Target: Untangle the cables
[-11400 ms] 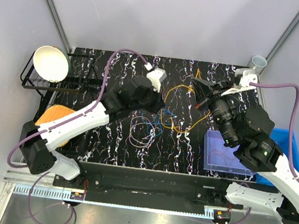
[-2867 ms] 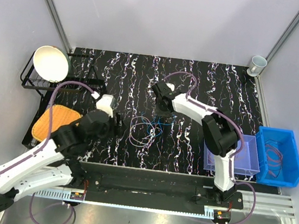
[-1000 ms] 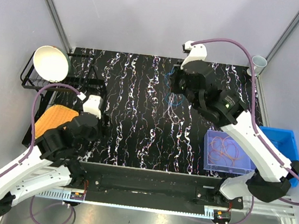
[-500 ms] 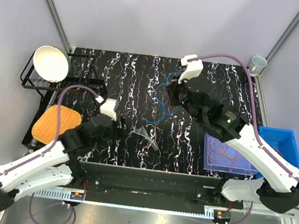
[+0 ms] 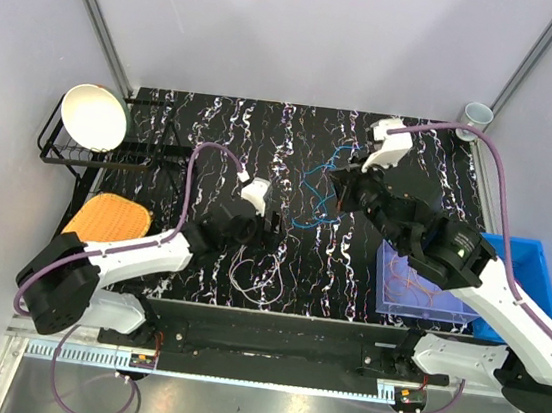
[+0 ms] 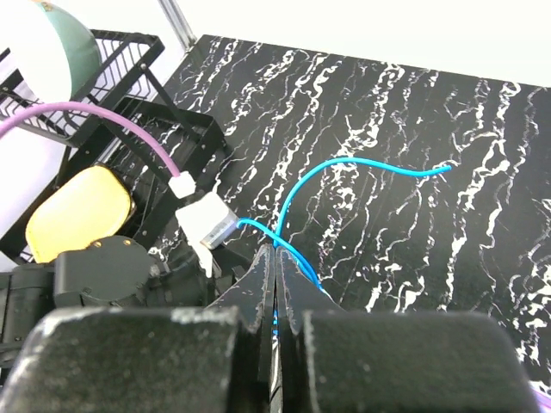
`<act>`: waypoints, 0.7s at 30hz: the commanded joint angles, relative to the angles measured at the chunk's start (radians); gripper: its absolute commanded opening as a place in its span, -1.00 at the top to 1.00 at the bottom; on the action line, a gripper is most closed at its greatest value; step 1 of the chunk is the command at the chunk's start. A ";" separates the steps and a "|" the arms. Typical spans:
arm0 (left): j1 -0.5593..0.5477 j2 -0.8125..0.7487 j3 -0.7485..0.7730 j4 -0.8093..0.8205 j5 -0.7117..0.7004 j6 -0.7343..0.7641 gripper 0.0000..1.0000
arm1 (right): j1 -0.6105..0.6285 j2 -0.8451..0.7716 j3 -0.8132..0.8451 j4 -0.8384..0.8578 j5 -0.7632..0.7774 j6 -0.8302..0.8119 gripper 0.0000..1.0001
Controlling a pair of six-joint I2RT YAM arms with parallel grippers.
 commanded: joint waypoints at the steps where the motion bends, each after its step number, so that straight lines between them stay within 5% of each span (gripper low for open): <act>1: -0.003 -0.019 0.023 0.120 0.031 -0.019 -0.71 | 0.006 -0.029 -0.031 -0.006 0.064 0.006 1.00; 8: -0.003 -0.119 0.063 -0.059 -0.038 -0.029 -0.68 | 0.006 -0.043 -0.057 -0.007 0.141 0.018 1.00; 21: -0.003 -0.542 0.256 -0.856 -0.190 -0.021 -0.79 | 0.000 0.020 -0.034 -0.125 0.553 -0.013 1.00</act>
